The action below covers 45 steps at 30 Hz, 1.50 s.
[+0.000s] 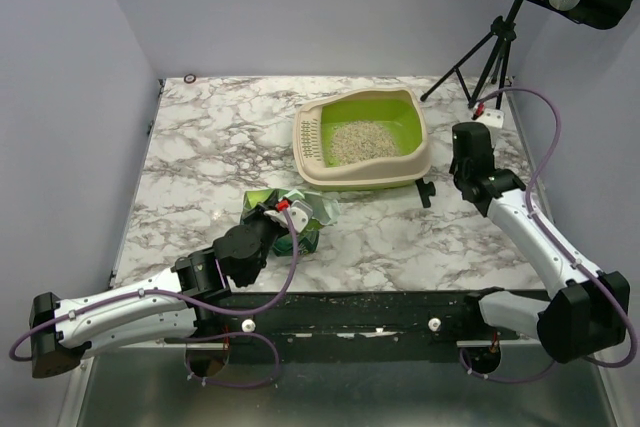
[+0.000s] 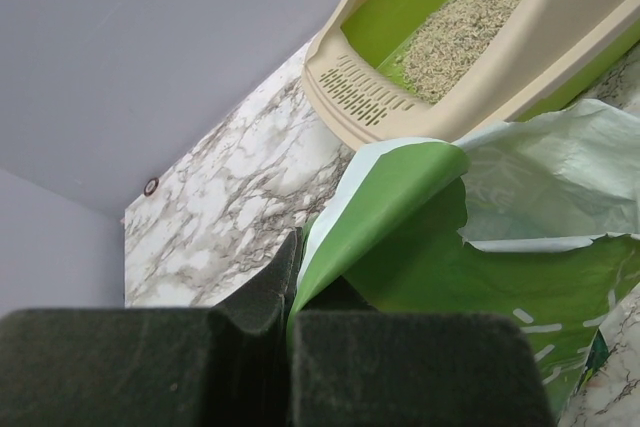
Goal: Fill the litter box with clean litter
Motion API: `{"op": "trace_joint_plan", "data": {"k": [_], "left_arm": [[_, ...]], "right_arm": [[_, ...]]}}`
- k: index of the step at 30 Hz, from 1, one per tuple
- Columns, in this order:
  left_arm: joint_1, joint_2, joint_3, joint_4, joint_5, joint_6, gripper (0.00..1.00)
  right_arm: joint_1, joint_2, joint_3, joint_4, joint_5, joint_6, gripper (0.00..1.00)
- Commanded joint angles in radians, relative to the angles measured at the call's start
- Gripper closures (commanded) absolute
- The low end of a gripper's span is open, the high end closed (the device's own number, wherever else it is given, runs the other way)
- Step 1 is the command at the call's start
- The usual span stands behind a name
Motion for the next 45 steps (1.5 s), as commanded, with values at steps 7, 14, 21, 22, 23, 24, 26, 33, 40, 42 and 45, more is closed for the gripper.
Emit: {"op": "trace_joint_plan", "data": {"k": [7,14,21,22,23,24,26,33,40,42,45], "left_arm": [[-0.016,-0.015,0.028,0.052,-0.002,-0.004,1.0],[-0.016,-0.015,0.024,0.058,-0.005,0.001,1.0],[-0.016,-0.011,0.022,0.06,-0.003,0.001,1.0],[-0.016,-0.011,0.022,0.06,-0.002,0.002,1.0],[-0.016,-0.009,0.024,0.06,-0.003,0.002,1.0],[-0.016,-0.011,0.024,0.06,-0.005,0.002,1.0],[-0.016,-0.011,0.021,0.06,-0.006,0.004,1.0],[-0.016,-0.002,0.019,0.066,-0.009,0.007,1.0],[-0.016,0.012,0.019,0.068,-0.014,0.008,1.0],[-0.016,0.009,0.022,0.066,-0.015,0.008,1.0],[-0.016,0.001,0.024,0.068,-0.017,0.008,1.0]], "right_arm": [[-0.096,0.136,-0.089,0.191,-0.139,0.142,1.0],[-0.106,0.205,-0.099,0.192,-0.183,0.168,0.81],[-0.106,0.222,-0.122,0.189,-0.205,0.18,0.57],[-0.108,0.219,-0.126,0.188,-0.206,0.18,0.55],[-0.108,0.216,-0.127,0.188,-0.208,0.183,0.55],[-0.108,0.213,-0.132,0.188,-0.203,0.183,0.54],[-0.108,0.205,-0.136,0.188,-0.191,0.182,0.53],[-0.108,0.124,-0.121,0.162,-0.2,0.168,0.53],[-0.083,-0.064,-0.087,0.18,-0.48,0.101,0.52],[-0.056,-0.116,-0.072,0.18,-0.565,0.064,0.51],[0.007,-0.166,-0.046,0.185,-0.736,-0.002,0.5]]}}
